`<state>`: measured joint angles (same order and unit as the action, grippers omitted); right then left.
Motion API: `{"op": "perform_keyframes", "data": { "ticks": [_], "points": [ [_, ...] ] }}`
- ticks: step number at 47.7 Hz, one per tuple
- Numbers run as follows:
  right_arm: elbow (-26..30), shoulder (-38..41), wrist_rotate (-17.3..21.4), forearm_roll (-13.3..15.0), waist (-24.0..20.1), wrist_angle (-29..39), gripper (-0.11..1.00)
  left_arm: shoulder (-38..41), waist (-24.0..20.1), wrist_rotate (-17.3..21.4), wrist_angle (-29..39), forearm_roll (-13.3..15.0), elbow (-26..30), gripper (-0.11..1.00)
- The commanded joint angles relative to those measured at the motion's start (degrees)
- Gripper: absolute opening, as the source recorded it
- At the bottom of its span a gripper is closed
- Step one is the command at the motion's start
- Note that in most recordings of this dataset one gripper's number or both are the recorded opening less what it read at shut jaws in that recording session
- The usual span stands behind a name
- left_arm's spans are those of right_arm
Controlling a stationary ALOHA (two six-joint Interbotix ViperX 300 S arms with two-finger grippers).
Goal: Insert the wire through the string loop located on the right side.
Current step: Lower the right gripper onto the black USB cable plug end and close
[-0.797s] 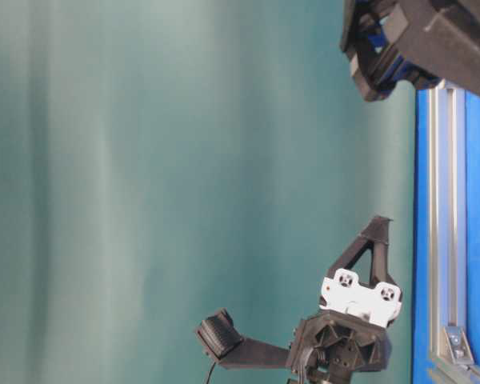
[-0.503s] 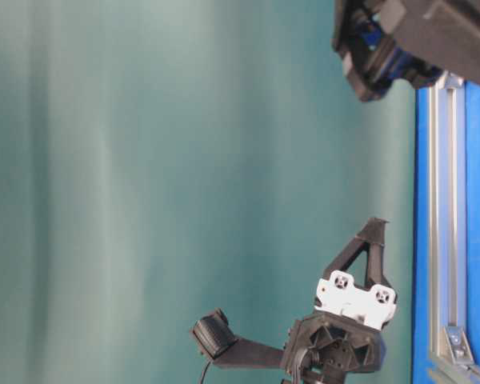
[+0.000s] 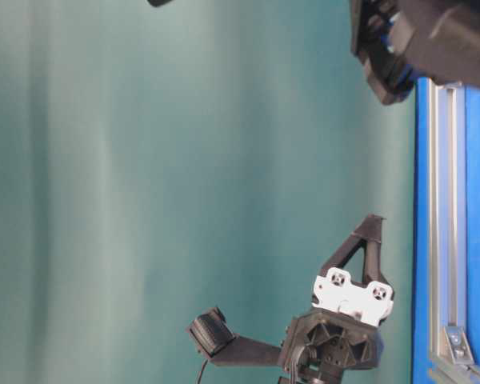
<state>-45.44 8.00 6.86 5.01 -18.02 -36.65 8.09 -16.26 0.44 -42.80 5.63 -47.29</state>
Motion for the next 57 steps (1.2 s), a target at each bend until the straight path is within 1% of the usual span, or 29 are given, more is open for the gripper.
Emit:
{"op": "perform_keyframes", "data": {
  "ticks": [1, 6, 7, 10, 11, 16, 25, 34, 39, 43, 53, 57],
  "points": [
    [0.97, -1.23, 0.09, -1.58, -0.09, 0.35, 0.32, -1.67, 0.26, -0.09, -0.26, -0.18, 1.05, 0.00],
    [0.97, -1.23, 0.00, -3.52, -0.09, 2.46, 0.63, -1.58, 0.35, -0.26, -0.26, -0.18, 0.97, 0.00],
    [0.97, -1.23, 0.09, -3.78, -0.18, 2.55, 0.72, -1.58, 0.35, -0.26, -0.26, -0.26, 1.05, 0.00],
    [0.97, -1.23, 0.09, -4.48, -0.18, 2.81, 0.87, -1.58, 0.35, -0.35, -0.26, -0.18, 0.97, 0.00],
    [0.97, -1.23, 0.00, -4.57, -0.18, 2.90, 0.89, -1.58, 0.35, -0.35, -0.26, -0.18, 1.05, 0.00],
    [1.23, -0.53, 0.09, -5.19, -0.35, 2.81, 0.83, -1.58, 0.35, -0.35, -0.26, -0.18, 1.05, 0.00],
    [3.25, 3.69, 0.00, -6.68, -1.05, 2.81, 0.84, -1.58, 0.35, -0.35, -0.26, -0.18, 1.05, 0.00],
    [5.36, 9.23, 0.00, -9.58, -1.14, 2.81, 0.84, -1.58, 0.35, -0.44, -0.18, -0.18, 0.97, 0.00],
    [6.15, 11.34, 0.00, -10.55, -1.14, 2.72, 0.84, -1.58, 0.44, -0.44, -0.18, -0.18, 0.97, 0.00],
    [6.68, 12.57, 0.00, -10.90, -1.14, 2.72, 0.84, -1.58, 0.35, -0.44, -0.18, -0.18, 0.97, 0.00],
    [6.68, 12.66, 0.00, -10.99, -1.05, 2.20, 0.82, -1.58, 0.35, -0.53, -0.18, -0.18, 0.88, 0.00],
    [6.68, 12.66, 0.00, -10.90, -1.14, 2.20, 0.77, -1.67, 0.35, -0.53, -0.18, -0.18, 0.88, 0.00]
  ]
}}
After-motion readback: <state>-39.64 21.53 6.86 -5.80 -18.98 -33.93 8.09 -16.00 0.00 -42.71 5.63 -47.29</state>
